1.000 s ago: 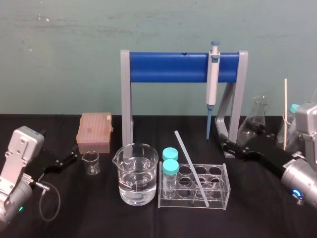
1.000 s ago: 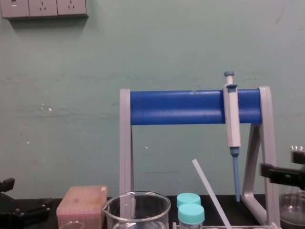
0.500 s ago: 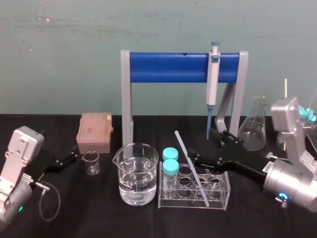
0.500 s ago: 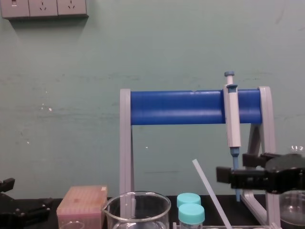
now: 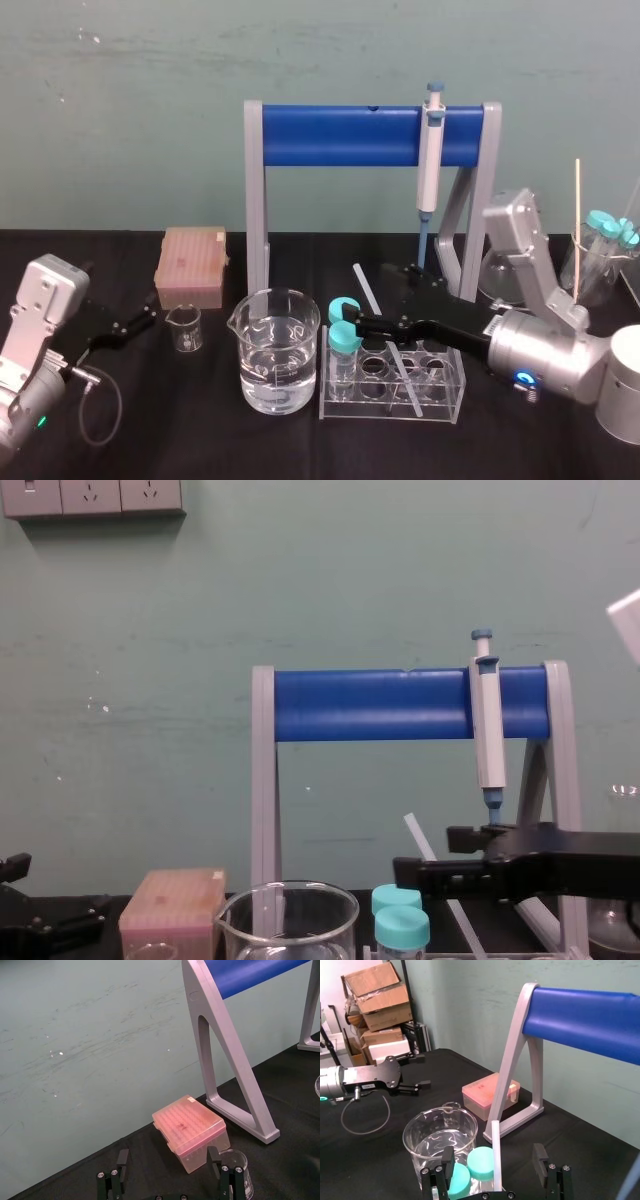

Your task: Pick up the stirring rod with one hand, then place it down.

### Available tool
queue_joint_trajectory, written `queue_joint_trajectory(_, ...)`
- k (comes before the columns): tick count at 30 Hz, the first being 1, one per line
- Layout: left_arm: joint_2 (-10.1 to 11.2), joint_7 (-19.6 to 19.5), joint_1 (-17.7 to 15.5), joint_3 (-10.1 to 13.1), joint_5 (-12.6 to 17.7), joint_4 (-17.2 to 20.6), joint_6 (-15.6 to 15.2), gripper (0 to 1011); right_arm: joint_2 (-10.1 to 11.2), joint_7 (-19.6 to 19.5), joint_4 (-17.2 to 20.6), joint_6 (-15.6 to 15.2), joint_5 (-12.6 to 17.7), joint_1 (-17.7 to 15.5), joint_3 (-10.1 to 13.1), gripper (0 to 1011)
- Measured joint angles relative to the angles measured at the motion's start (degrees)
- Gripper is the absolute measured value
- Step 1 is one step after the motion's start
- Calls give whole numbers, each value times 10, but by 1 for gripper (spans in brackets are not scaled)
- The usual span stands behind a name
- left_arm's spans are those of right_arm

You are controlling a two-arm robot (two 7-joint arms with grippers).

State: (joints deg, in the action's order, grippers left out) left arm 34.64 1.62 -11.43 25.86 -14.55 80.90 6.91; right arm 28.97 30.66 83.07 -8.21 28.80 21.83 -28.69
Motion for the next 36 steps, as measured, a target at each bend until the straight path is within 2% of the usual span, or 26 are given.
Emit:
queue_joint_trajectory(10,0,0,0,0,0,0,0,1000,-27,3,-43,-5,-10,29,-13,1003)
queue_joint_trajectory(16,0,0,0,0,0,0,0,1000,-34,3,-55,3,-22,37,-18,1003)
queue_joint_trajectory(25,0,0,0,0,0,0,0,1000,-32,3,-53,3,-20,36,-17,998)
queue_joint_trajectory(31,0,0,0,0,0,0,0,1000,-32,3,-52,2,-19,35,-16,886)
queue_joint_trajectory(36,0,0,0,0,0,0,0,1000,-32,2,-51,1,-18,35,-16,747)
